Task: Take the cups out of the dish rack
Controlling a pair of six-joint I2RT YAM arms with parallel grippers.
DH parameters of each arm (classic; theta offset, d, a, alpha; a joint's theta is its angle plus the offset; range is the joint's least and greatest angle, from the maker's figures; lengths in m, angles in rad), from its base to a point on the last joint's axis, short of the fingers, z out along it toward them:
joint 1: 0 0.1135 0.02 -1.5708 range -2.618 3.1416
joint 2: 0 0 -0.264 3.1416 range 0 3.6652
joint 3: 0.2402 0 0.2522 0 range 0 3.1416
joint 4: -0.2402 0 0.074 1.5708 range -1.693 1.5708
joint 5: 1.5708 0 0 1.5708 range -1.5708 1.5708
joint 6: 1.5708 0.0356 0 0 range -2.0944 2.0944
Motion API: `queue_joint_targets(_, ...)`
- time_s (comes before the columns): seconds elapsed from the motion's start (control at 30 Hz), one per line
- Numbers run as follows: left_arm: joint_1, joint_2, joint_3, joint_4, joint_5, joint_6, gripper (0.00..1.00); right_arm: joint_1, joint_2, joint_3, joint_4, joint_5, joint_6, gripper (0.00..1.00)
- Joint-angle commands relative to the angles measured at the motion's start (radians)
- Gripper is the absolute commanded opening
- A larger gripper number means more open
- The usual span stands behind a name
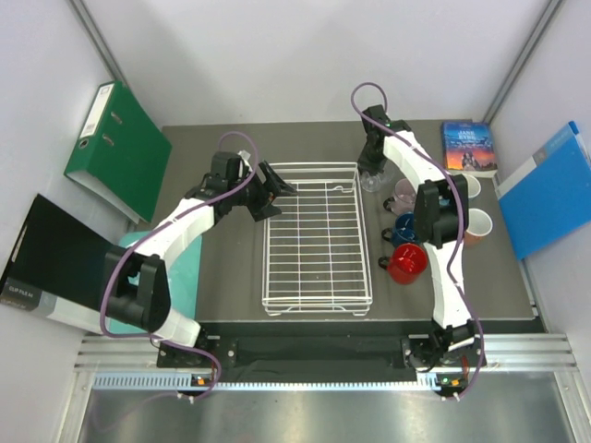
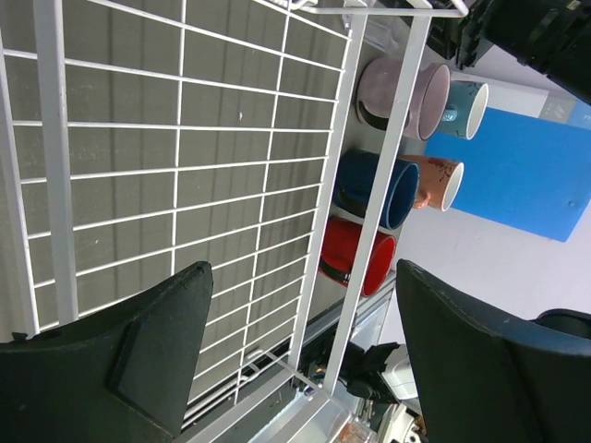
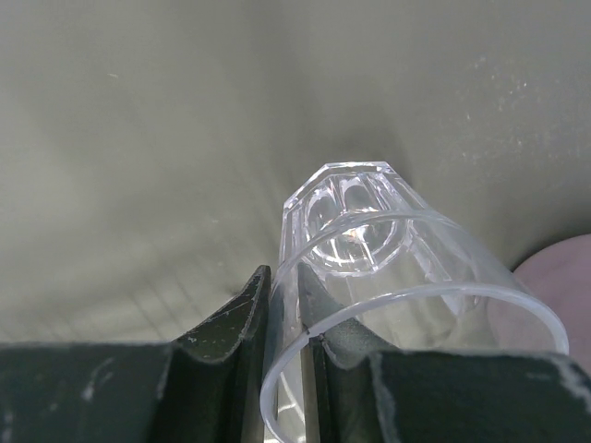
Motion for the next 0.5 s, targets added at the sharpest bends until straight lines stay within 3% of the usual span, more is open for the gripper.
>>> queue_joint_targets(0.0, 0.000, 0.015, -0.003, 0.008, 0.002, 0.010, 0.84, 0.014, 0.015, -0.006, -0.004, -0.012, -0.023, 0.17)
queue_joint_targets(0.2, -0.002, 0.022, -0.006, 0.010, 0.002, 0.009, 0.84, 0.014, 0.004, -0.013, 0.011, -0.020, -0.026, 0.25)
queue_joint_targets(0.47, -0.003, 0.041, 0.005, 0.028, 0.054, 0.018, 0.86, 0.014, -0.071, -0.006, 0.036, -0.020, -0.044, 0.45)
